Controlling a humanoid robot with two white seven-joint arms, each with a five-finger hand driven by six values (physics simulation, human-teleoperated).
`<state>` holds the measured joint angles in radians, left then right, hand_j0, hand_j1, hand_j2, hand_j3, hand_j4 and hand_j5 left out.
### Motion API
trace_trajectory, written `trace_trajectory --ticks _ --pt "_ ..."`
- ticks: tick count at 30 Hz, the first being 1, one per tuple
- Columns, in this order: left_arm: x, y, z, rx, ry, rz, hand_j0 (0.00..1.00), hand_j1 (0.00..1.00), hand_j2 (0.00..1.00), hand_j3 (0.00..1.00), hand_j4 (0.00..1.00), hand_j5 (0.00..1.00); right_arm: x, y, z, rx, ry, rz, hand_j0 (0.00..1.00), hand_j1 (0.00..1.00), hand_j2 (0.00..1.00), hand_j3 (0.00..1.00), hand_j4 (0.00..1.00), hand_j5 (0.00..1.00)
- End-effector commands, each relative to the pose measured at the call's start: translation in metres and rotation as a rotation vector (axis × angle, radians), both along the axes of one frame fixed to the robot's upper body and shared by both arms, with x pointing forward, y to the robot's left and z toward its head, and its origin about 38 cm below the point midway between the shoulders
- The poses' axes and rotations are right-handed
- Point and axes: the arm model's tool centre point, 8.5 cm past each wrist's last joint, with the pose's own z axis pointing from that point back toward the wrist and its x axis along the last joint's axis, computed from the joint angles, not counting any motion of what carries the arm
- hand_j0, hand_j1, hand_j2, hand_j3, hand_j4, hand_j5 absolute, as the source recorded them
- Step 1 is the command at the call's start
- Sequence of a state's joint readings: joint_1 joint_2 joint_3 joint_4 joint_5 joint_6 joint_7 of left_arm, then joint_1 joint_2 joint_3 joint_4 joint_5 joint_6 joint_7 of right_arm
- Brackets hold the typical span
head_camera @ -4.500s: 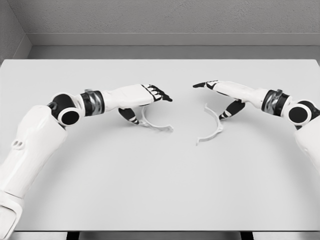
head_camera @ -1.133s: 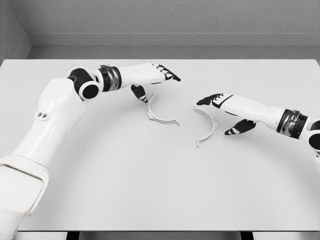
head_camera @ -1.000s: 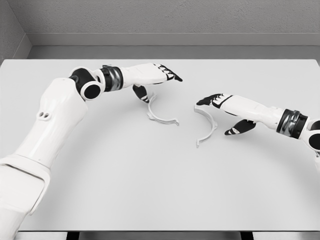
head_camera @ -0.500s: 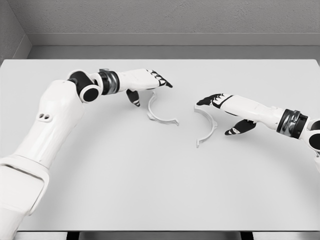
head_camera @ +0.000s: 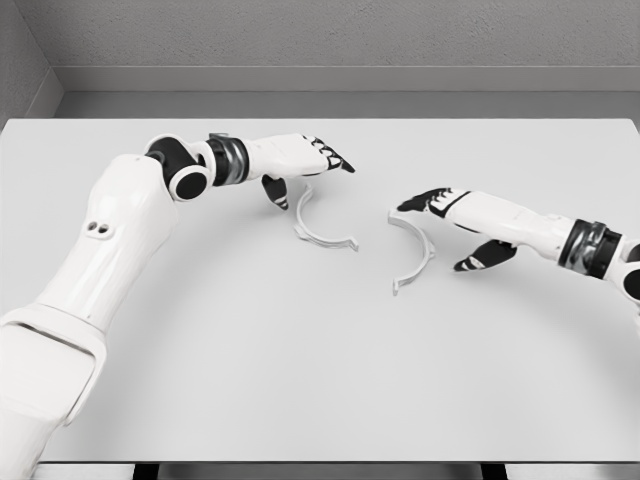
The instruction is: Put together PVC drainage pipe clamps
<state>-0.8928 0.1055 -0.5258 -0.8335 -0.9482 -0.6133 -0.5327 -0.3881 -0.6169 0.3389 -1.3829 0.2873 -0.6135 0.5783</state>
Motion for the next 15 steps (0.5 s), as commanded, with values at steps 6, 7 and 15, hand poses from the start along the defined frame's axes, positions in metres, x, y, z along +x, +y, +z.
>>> trace_trajectory --ticks 6,7,15 --pt "0.002 -0.002 0.003 0.013 -0.016 0.002 1.00 1.00 1.00 1.00 1.00 1.00 0.000 -0.006 0.002 0.000 -0.001 -0.012 1.00 1.00 1.00 1.00 1.00 1.00" --pt "0.002 -0.003 0.004 0.013 -0.018 -0.001 1.00 1.00 1.00 1.00 1.00 1.00 0.000 -0.008 0.003 0.001 -0.003 -0.017 1.00 1.00 1.00 1.00 1.00 1.00" --pt "0.001 -0.013 0.004 -0.002 -0.017 -0.012 1.00 1.00 1.00 1.00 1.00 1.00 0.000 -0.009 0.003 0.003 -0.004 -0.020 1.00 1.00 1.00 1.00 1.00 1.00"
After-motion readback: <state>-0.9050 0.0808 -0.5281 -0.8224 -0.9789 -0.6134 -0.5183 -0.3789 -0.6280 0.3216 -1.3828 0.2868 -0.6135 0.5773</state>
